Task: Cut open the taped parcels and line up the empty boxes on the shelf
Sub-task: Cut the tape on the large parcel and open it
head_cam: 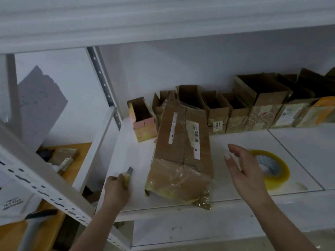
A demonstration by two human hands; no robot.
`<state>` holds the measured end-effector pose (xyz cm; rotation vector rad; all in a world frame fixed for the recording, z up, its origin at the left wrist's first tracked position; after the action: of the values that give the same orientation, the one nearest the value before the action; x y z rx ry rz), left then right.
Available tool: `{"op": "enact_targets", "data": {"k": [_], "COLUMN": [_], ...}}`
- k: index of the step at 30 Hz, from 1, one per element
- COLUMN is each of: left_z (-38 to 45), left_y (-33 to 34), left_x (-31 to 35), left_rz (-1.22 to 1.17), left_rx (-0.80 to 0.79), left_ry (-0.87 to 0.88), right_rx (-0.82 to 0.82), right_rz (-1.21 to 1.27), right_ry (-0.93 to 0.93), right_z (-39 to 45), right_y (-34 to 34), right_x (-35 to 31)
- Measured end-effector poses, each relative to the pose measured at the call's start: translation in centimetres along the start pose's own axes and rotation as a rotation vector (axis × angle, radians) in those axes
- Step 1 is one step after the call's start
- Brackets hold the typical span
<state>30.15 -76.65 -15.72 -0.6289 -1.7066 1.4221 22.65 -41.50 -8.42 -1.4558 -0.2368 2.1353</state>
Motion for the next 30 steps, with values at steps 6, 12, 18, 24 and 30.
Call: {"op": "enact_targets", "data": {"k": [6,12,18,24,30], "left_z": [-3.9,-8.7,-8.3,-8.8,-8.5], "left_y": [-6.7,-11.4,-9.3,-9.6,-11.5], "left_x": [5.5,12.3,11.0,11.3,12.6], "left_rz": [-0.916,-1.188,-1.089,-1.134,-1.048], "left_rx": [0.228,0.074,0.178,0.343,0.468], "left_ry": [-0.001,0.311,0.399,0.420,0.448], "right_rx": [-0.025,-0.153,-0.064,0.047,0.110], "right_rz": [0.334,0.399,0.255,0.232,0.279], "right_ry": [0.221,0.241,0.064,0.021,-0.073], "right_z": [-2.1,-4.2,-5.4,-5.0,-3.1], "right_y": [-0.2,1.5,2.0,0.9,-1.4], "right_x": [-3.9,-6.6,-6.3,-7.2,-10.4]}}
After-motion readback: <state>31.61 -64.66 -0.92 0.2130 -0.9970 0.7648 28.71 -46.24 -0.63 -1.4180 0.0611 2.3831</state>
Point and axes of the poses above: each hand's wrist, its own z-axis towards the middle knuckle, its own y-axis out of the palm, x = y × z, the point moved 3 cm from there along z, towards the middle knuckle, and after that the axes turned 11 degrees about x, right-handed, at the moved point
